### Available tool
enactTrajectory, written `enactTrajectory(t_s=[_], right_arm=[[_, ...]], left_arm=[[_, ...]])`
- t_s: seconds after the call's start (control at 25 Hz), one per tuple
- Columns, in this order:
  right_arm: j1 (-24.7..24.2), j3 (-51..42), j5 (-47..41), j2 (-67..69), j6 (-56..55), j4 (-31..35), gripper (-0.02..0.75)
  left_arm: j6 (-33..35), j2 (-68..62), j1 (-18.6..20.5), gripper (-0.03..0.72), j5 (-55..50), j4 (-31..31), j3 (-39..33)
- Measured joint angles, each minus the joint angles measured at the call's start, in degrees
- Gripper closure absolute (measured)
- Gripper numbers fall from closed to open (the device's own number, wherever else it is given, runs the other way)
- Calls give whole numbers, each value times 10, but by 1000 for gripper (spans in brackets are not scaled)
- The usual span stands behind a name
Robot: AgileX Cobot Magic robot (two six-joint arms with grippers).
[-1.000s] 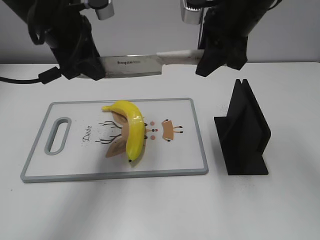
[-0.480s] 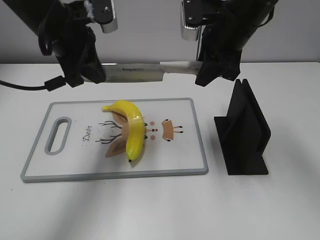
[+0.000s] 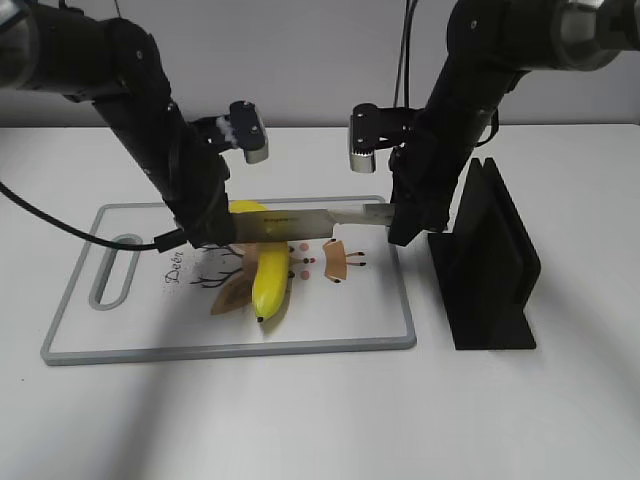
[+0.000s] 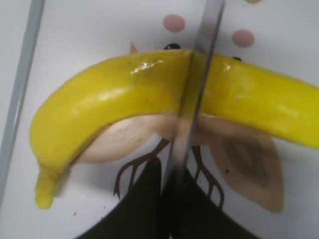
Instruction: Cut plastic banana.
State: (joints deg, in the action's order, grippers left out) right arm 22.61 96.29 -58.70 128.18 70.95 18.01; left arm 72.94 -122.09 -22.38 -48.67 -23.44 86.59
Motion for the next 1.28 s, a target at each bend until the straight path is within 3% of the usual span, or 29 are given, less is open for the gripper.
enactTrajectory(t_s=[0.68,1.28], right_arm=[[5,0,20,-20,-21,-8,540],[12,2,-4,-216,-22,7,540]], left_arm=[[-34,8,2,688,-25,7,4],[-39,244,-4,690,-52,38,-3]])
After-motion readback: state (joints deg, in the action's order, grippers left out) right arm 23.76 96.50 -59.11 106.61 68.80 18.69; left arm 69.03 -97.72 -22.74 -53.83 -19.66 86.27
